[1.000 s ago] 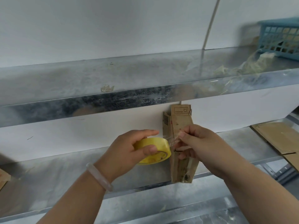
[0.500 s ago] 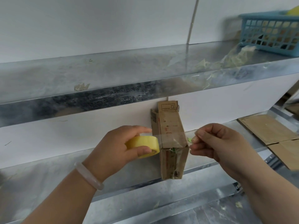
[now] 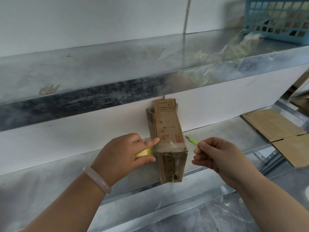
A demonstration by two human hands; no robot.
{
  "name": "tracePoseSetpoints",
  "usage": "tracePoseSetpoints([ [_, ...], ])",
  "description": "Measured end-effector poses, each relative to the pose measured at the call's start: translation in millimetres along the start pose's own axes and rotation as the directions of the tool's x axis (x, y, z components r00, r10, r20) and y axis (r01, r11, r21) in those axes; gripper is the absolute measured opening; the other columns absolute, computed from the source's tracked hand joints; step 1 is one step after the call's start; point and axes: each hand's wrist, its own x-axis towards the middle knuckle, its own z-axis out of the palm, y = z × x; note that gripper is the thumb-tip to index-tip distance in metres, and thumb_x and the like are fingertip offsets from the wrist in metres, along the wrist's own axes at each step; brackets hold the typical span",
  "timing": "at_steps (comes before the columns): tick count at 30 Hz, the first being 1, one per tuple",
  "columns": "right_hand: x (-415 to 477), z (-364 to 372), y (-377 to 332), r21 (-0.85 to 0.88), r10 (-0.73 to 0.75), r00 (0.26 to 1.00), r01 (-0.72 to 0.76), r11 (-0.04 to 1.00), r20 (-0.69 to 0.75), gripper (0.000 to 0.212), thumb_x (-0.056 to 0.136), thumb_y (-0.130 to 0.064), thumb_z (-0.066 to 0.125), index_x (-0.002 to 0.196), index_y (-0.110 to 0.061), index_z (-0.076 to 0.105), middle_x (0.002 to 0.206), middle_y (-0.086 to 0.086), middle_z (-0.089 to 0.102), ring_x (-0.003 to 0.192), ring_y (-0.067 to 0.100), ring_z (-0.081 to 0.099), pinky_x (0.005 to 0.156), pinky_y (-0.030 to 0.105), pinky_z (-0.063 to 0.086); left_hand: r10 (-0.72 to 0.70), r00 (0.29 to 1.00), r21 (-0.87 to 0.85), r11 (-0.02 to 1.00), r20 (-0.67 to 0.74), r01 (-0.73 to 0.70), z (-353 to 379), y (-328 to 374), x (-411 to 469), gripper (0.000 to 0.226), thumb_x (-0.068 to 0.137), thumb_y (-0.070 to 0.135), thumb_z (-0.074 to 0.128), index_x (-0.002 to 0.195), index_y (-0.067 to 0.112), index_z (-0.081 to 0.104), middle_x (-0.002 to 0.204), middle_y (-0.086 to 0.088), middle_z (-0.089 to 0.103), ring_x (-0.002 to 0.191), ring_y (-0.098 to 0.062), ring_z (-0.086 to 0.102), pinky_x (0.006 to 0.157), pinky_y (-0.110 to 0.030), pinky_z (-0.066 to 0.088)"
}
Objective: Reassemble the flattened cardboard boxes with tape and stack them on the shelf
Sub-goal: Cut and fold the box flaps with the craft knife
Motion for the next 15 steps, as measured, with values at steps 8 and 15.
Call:
tracePoseSetpoints([
  [8, 15.6, 6.8, 37.1, 0.087, 0.083, 0.996, -0.086, 0.993, 0.031, 0.018, 0.086, -0.014, 0.064, 0.077, 0.002, 0.062, 0.066, 0.013, 0.06, 0.058, 0.019, 0.06, 0.063, 0.035, 0.06, -0.015, 0.999, -0.028, 1.0, -0.041, 0.014, 32.1, 2.0, -1.2, 0.053, 0.088, 0.055, 0.041, 0.137, 0.035, 0.039, 0.078, 0.01, 0.049, 0.06, -0.002, 0.042, 0.051, -0.007, 0.031],
  [15, 28.5, -0.1, 53.6, -0.133, 0.034, 0.995, -0.046, 0.99, -0.091, 0.05, 0.069, -0.035, 0.076, 0.108, -0.01, 0.06, 0.095, 0.012, 0.062, 0.077, 0.021, 0.066, 0.076, 0.037, 0.06, -0.007, 0.996, -0.015, 1.0, -0.084, 0.006, 34.1, 3.8, -0.5, 0.053, 0.087, 0.052, 0.044, 0.135, 0.03, 0.042, 0.076, 0.009, 0.05, 0.059, -0.002, 0.041, 0.052, -0.008, 0.029],
])
